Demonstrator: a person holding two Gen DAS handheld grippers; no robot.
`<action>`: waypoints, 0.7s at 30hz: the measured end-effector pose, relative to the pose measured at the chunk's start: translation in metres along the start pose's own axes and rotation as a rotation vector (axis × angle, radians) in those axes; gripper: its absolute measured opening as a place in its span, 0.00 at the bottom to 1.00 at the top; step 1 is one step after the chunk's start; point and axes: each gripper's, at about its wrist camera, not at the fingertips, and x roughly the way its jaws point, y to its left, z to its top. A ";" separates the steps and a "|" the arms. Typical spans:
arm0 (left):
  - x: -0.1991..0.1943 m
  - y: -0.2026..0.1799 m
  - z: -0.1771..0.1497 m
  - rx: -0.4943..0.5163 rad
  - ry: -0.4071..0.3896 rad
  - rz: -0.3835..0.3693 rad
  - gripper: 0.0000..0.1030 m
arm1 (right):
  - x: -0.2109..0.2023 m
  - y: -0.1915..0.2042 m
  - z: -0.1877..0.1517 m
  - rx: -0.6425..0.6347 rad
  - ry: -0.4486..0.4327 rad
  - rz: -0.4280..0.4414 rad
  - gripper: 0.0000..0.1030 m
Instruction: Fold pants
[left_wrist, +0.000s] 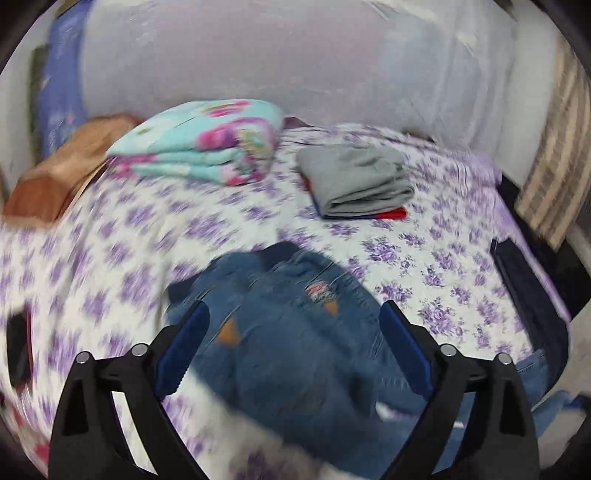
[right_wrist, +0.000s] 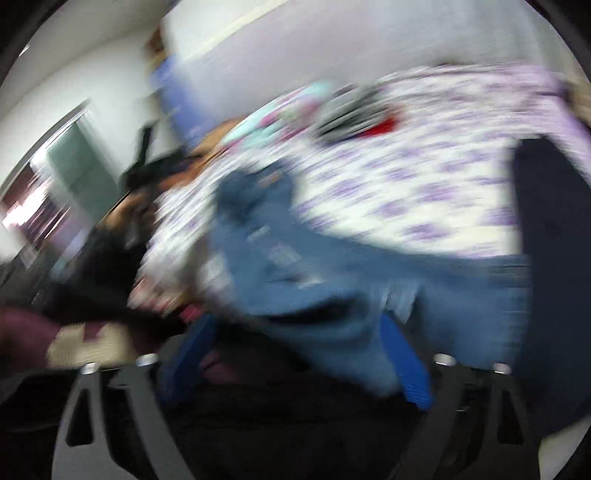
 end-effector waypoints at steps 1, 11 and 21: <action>0.018 -0.012 0.012 0.050 0.021 0.015 0.93 | -0.011 -0.014 0.001 0.044 -0.040 -0.060 0.97; 0.206 -0.055 0.029 0.235 0.402 0.220 0.94 | 0.072 -0.097 0.027 0.162 0.090 -0.336 0.97; 0.182 -0.049 0.009 0.205 0.312 0.085 0.23 | 0.082 -0.094 0.051 0.055 0.111 -0.304 0.10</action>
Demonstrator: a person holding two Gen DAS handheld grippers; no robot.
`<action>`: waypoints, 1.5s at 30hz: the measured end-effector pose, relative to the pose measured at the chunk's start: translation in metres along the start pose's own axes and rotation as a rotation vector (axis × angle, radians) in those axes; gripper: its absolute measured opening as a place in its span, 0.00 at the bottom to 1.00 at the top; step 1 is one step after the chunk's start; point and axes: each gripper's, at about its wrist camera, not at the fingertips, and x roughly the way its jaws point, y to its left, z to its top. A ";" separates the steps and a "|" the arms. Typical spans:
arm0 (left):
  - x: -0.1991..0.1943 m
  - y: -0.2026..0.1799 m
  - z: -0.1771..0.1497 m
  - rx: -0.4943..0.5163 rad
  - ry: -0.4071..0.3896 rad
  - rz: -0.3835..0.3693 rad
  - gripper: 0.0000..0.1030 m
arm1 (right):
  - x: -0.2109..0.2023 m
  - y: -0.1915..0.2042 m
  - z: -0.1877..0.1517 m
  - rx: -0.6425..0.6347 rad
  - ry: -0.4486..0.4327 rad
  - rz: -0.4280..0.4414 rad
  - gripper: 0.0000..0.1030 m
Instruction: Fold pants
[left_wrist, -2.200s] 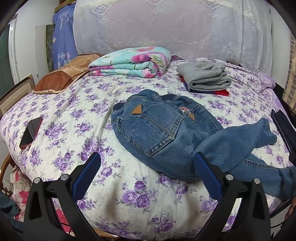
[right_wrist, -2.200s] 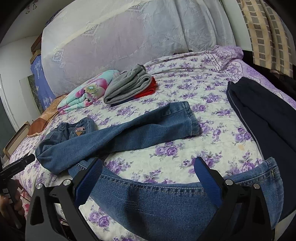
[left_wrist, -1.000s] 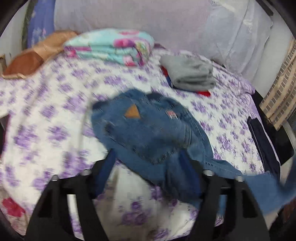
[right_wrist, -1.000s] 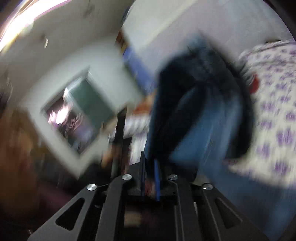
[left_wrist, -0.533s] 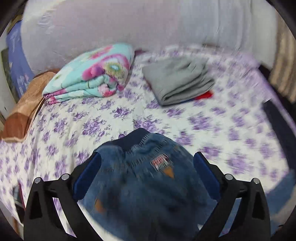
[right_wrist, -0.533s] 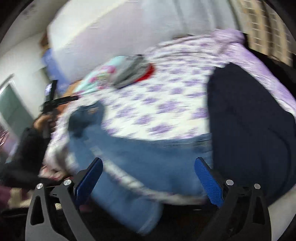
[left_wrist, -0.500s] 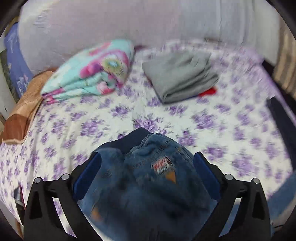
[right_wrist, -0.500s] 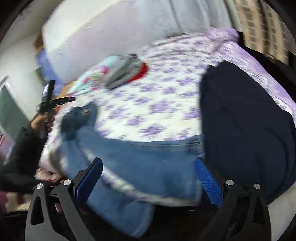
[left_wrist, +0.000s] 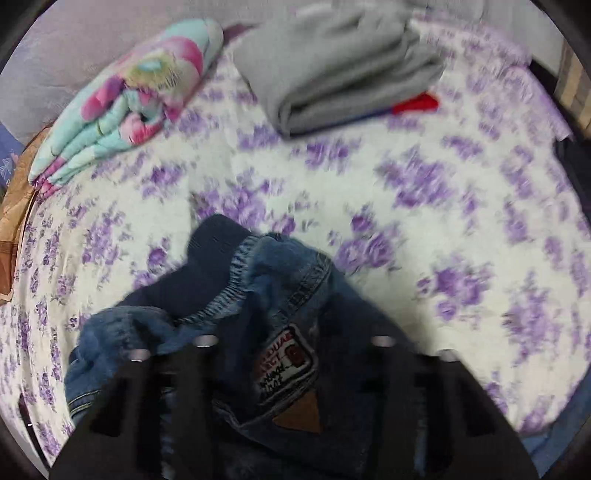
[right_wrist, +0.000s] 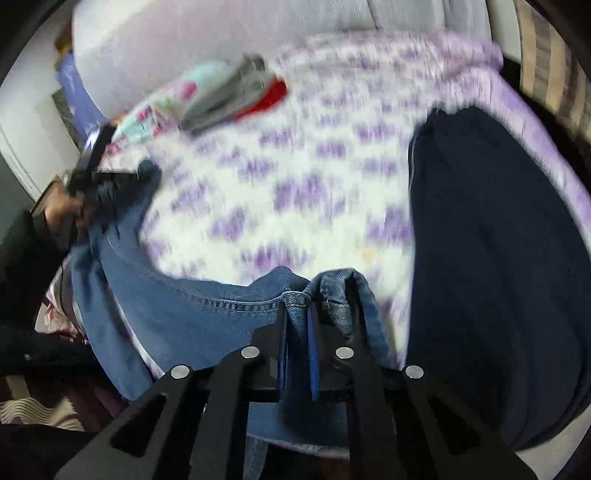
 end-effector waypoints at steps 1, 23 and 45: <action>-0.006 0.003 0.000 -0.013 -0.022 -0.004 0.13 | -0.010 0.000 0.009 -0.004 -0.044 -0.001 0.10; -0.030 0.131 0.068 -0.261 -0.095 0.148 0.74 | 0.069 -0.066 0.159 0.164 -0.211 -0.080 0.69; -0.022 0.171 0.070 -0.452 -0.133 0.011 0.35 | 0.069 -0.065 0.174 0.184 -0.240 -0.119 0.94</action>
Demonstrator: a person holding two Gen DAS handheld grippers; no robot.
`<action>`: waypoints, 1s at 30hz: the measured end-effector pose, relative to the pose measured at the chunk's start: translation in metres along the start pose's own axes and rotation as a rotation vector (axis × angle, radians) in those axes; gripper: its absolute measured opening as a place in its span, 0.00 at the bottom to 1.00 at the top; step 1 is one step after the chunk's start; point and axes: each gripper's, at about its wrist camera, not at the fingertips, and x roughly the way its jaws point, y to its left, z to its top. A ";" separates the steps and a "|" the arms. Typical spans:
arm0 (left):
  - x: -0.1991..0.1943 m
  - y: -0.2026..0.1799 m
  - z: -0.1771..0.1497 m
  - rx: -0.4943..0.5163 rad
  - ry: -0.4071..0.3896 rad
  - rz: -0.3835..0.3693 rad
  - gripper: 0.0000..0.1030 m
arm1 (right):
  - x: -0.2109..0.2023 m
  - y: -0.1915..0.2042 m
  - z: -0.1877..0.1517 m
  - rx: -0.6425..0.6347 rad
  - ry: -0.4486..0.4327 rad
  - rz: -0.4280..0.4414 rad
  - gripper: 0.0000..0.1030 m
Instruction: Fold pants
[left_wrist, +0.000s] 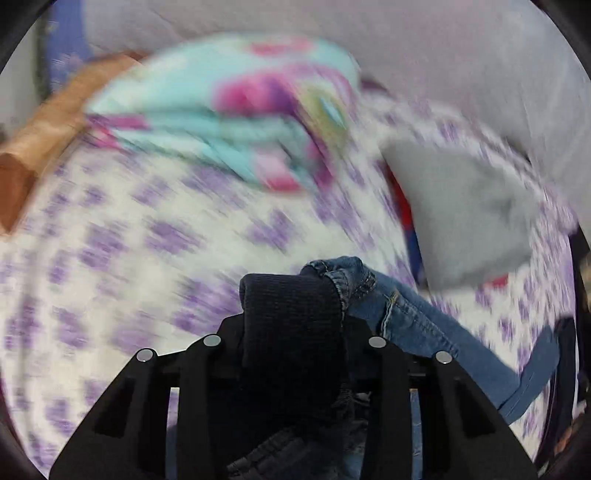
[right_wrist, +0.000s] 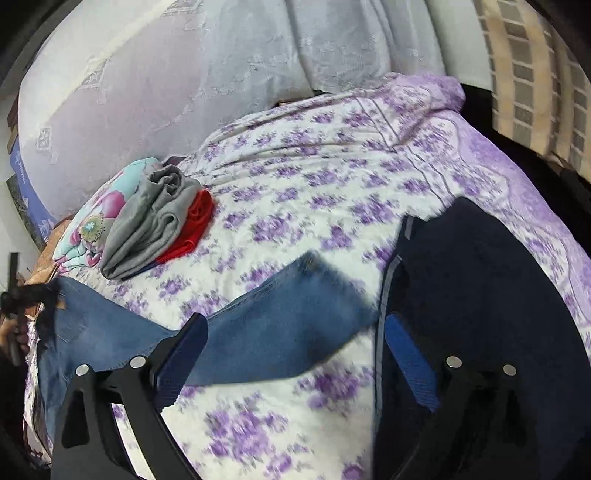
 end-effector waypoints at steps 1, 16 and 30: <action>-0.008 0.010 0.008 -0.008 -0.015 0.019 0.35 | 0.002 0.005 0.004 -0.007 -0.006 0.008 0.94; 0.067 0.051 -0.023 -0.022 0.144 0.226 0.53 | 0.176 0.074 0.033 -0.177 0.289 -0.121 0.23; 0.066 0.059 -0.018 -0.035 0.155 0.180 0.57 | -0.054 0.021 -0.065 -0.421 0.124 0.219 0.65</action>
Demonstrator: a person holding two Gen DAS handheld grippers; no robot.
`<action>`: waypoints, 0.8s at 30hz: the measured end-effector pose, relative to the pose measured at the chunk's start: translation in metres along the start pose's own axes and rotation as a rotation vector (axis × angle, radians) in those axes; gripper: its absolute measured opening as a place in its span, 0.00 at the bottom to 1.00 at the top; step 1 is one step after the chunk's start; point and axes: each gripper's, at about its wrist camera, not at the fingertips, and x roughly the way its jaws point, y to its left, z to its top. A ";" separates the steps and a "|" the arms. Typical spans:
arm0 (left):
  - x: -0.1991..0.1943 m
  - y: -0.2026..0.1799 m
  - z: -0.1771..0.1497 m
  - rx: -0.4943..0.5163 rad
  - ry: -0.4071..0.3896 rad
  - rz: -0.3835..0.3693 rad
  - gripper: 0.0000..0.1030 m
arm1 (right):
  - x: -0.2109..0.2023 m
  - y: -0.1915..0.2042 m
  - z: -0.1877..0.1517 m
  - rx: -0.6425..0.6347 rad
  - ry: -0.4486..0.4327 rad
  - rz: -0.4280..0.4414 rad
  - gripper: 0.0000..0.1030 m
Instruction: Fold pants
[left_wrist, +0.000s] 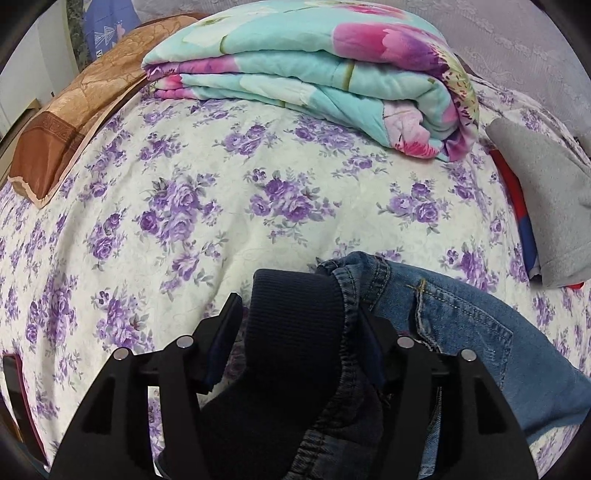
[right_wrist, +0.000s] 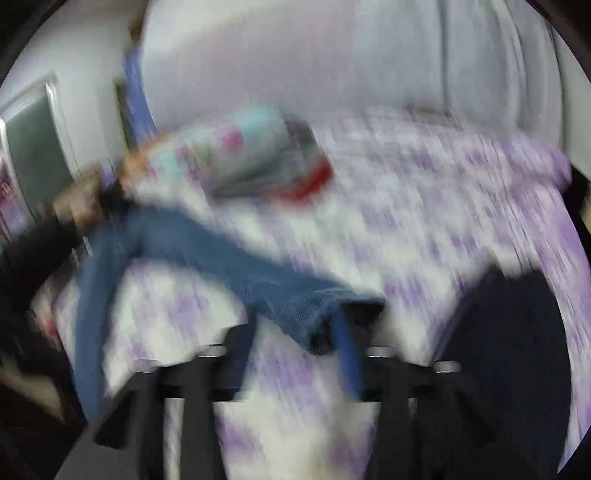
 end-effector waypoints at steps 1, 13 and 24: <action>0.001 -0.001 0.001 0.006 0.003 0.003 0.57 | -0.002 -0.008 -0.015 0.024 0.027 -0.034 0.71; 0.004 -0.008 0.008 0.007 0.036 -0.005 0.54 | 0.107 -0.057 0.032 0.320 0.195 -0.058 0.33; -0.065 -0.012 0.009 -0.007 -0.165 -0.078 0.43 | 0.063 -0.049 0.105 0.227 -0.040 -0.189 0.17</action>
